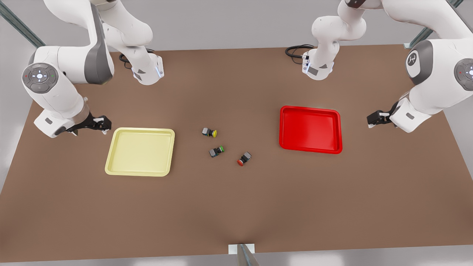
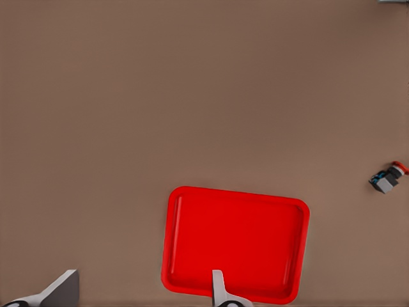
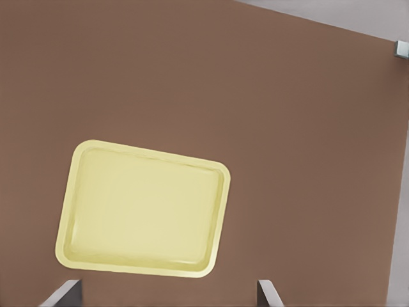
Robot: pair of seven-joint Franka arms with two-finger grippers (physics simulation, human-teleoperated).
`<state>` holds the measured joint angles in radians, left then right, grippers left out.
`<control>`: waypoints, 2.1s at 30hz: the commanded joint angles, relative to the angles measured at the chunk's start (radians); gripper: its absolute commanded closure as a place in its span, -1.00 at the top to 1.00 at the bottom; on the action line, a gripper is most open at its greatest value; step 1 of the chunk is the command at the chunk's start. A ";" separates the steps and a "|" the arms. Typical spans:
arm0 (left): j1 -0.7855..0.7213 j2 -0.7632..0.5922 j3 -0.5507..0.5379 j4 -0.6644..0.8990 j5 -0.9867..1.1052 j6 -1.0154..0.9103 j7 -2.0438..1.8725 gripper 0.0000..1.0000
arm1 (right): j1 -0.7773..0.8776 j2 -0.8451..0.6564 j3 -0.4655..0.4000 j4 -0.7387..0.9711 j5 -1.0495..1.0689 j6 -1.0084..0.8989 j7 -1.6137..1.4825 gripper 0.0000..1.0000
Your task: Place the switches on the corresponding trays according to their colors
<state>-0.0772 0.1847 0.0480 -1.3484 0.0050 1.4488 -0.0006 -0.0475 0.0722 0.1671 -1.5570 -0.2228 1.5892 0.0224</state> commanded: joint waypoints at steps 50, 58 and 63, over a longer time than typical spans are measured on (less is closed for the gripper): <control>-0.676 0.516 -0.020 -0.256 0.023 0.717 -0.121 0.99 | 0.290 0.406 0.273 -0.655 -0.026 1.014 -0.322 1.00; -0.705 0.553 -0.022 -0.250 0.024 0.834 -0.118 0.99 | 0.308 0.436 0.272 -0.634 -0.024 1.015 -0.320 0.22; -0.711 0.578 -0.020 -0.206 0.024 0.834 0.002 0.99 | 0.310 0.442 0.272 -0.634 -0.024 1.014 -0.318 0.20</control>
<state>-0.7848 0.7610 0.0276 -1.5481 0.0286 2.2826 0.0004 0.2610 0.5138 0.4387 -2.1895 -0.2470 2.6032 -0.2960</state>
